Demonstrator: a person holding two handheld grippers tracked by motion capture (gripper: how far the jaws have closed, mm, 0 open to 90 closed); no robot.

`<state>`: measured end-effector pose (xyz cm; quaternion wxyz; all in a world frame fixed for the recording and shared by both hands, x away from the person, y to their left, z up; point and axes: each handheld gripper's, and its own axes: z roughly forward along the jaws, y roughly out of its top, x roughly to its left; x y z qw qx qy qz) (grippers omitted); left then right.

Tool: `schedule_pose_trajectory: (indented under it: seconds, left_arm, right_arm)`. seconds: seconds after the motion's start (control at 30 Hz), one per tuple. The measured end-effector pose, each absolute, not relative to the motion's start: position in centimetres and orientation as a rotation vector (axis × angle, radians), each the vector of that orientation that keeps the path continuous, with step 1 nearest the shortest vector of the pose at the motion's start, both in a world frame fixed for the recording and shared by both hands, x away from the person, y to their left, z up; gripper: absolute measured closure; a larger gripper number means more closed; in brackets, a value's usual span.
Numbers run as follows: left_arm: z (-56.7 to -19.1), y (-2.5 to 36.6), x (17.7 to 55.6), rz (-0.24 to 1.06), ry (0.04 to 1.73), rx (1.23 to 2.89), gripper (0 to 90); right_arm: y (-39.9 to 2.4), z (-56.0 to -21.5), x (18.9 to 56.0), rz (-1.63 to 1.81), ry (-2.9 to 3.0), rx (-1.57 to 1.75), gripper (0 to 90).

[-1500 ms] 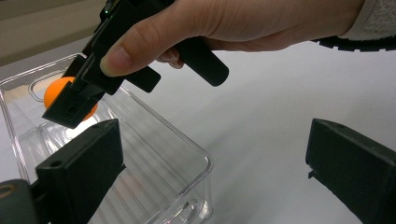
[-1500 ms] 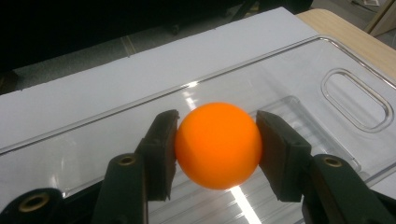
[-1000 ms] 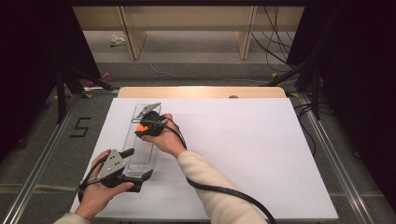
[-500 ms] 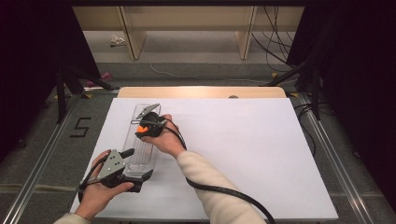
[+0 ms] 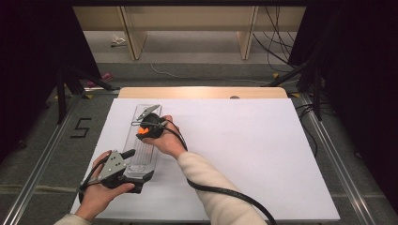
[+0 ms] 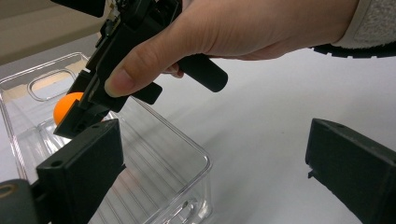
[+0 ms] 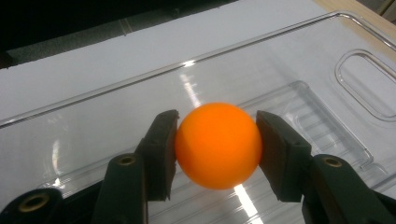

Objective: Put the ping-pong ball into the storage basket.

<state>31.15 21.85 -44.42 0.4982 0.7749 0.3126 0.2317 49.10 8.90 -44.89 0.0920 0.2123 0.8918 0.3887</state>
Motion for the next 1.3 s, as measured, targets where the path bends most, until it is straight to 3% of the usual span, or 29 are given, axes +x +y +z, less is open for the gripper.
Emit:
schedule_pose_trajectory:
  seconds: [0.73, 1.3]
  left_arm:
    - [-44.4, 21.86, 31.14, 0.562, 0.758, 1.874, 3.8]
    - [-44.4, 21.87, 31.14, 0.561, 0.758, 1.874, 3.9]
  right_arm:
    - [9.23, -45.04, 49.08, 1.116, 2.685, 0.603, 50.6]
    - [9.01, -44.92, 49.16, 1.126, 2.667, 0.628, 38.7]
